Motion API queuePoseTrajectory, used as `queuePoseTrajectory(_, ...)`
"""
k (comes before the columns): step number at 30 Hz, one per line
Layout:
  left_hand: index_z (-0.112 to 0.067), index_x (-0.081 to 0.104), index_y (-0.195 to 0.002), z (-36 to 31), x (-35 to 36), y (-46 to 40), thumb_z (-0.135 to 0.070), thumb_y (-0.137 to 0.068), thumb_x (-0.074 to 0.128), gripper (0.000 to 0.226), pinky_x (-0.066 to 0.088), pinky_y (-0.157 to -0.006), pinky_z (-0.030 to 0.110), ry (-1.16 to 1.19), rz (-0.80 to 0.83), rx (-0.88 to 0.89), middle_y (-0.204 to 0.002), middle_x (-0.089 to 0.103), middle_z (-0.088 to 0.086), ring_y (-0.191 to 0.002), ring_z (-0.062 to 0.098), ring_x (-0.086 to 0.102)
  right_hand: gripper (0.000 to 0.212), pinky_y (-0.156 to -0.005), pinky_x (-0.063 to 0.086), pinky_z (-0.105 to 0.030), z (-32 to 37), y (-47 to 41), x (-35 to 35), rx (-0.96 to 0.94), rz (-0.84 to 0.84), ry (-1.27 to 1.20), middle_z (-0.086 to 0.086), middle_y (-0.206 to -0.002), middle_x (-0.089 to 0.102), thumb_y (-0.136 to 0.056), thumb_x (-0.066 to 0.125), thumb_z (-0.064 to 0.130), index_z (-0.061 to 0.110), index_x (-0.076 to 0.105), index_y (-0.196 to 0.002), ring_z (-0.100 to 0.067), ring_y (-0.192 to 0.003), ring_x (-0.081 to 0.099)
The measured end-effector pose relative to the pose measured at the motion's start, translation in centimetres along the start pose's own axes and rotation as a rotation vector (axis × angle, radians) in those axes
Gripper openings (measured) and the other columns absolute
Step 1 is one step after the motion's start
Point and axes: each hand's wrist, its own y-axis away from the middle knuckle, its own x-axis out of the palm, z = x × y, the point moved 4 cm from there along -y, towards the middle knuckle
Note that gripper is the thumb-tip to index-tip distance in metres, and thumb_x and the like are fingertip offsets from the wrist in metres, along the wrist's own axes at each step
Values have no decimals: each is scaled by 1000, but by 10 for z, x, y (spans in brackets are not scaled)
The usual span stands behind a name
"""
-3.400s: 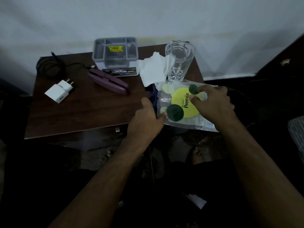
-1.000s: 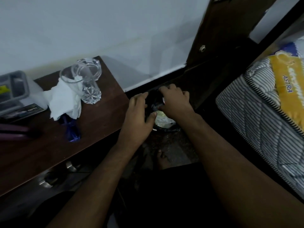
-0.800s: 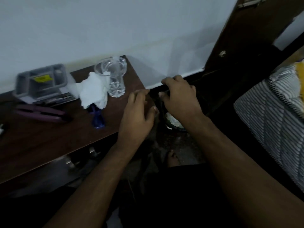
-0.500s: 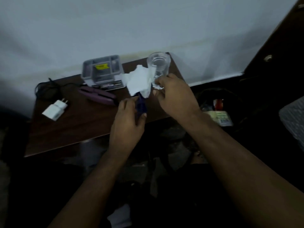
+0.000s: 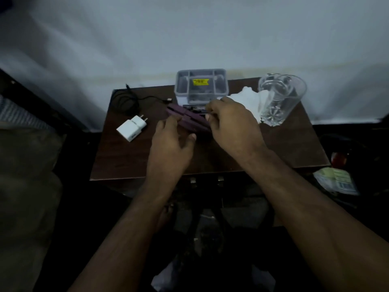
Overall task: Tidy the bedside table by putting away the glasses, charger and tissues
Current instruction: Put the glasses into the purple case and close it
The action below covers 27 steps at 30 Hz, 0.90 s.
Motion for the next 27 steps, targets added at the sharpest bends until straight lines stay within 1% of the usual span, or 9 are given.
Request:
queuePoseTrajectory(3,-12,55,-135,12,-10,-7,-26,-90,72,51,53,-95,50,24,-22,-57,-133,55,13,-115,35,63,17,-75,52,-41,12,-10,11,-17,-29,-19,-6,-107,64,-100,54,23,17,67,-108,-31,-95,63)
queuePoseTrajectory(6,-16,53,-136,21,-16,-11,-30,-90,71,51,54,-95,50,17,-26,-100,-135,55,10,-117,32,62,14,-69,43,-32,17,-16,28,-36,4,0,-5,-104,63,-100,54,24,16,66,-104,-27,-90,62)
queuePoseTrajectory(10,-15,53,-137,22,-15,-13,-30,-90,71,52,52,-97,48,15,-4,-115,-133,55,11,-117,31,60,16,-71,41,-31,15,-18,39,-29,22,30,-6,-105,63,-100,56,24,15,67,-108,-26,-91,62)
queuePoseTrajectory(15,-15,52,-135,21,-6,-11,-34,-89,72,53,50,-99,46,4,58,-156,-130,54,12,-119,33,57,31,-93,51,-45,4,-16,47,2,154,57,-13,-119,59,-97,62,25,14,62,-126,-33,-111,57)
queuePoseTrajectory(17,-16,53,-135,24,-4,-10,-36,-89,72,54,49,-98,39,12,68,-179,-130,54,11,-120,32,57,49,-100,50,-49,2,-11,52,26,265,59,-15,-127,56,-94,66,27,21,50,-139,-35,-119,54)
queuePoseTrajectory(19,-17,53,-134,28,-3,-9,-39,-88,72,54,45,-91,31,26,82,-212,-129,55,10,-119,30,58,54,-98,51,-49,1,-8,55,31,322,41,-14,-128,55,-91,70,28,26,43,-138,-34,-118,55)
queuePoseTrajectory(23,-15,53,-132,35,0,-7,-43,-88,72,56,38,-84,27,27,117,-264,-127,56,11,-118,28,57,38,-87,55,-47,2,-5,56,15,340,4,-10,-119,54,-91,69,28,28,43,-118,-31,-105,58)
queuePoseTrajectory(26,-17,53,-129,36,5,-7,-48,-87,71,55,39,-71,23,53,140,-286,-124,56,5,-111,22,57,19,-81,53,-41,2,-6,55,-12,304,-46,-8,-110,59,-96,61,29,23,50,-110,-29,-97,58)
queuePoseTrajectory(27,-17,53,-129,36,7,-7,-49,-87,71,56,41,-73,24,74,149,-297,-127,57,5,-112,21,57,13,-80,52,-41,2,-6,54,-27,291,-52,-8,-108,60,-98,58,28,22,52,-109,-29,-95,59)
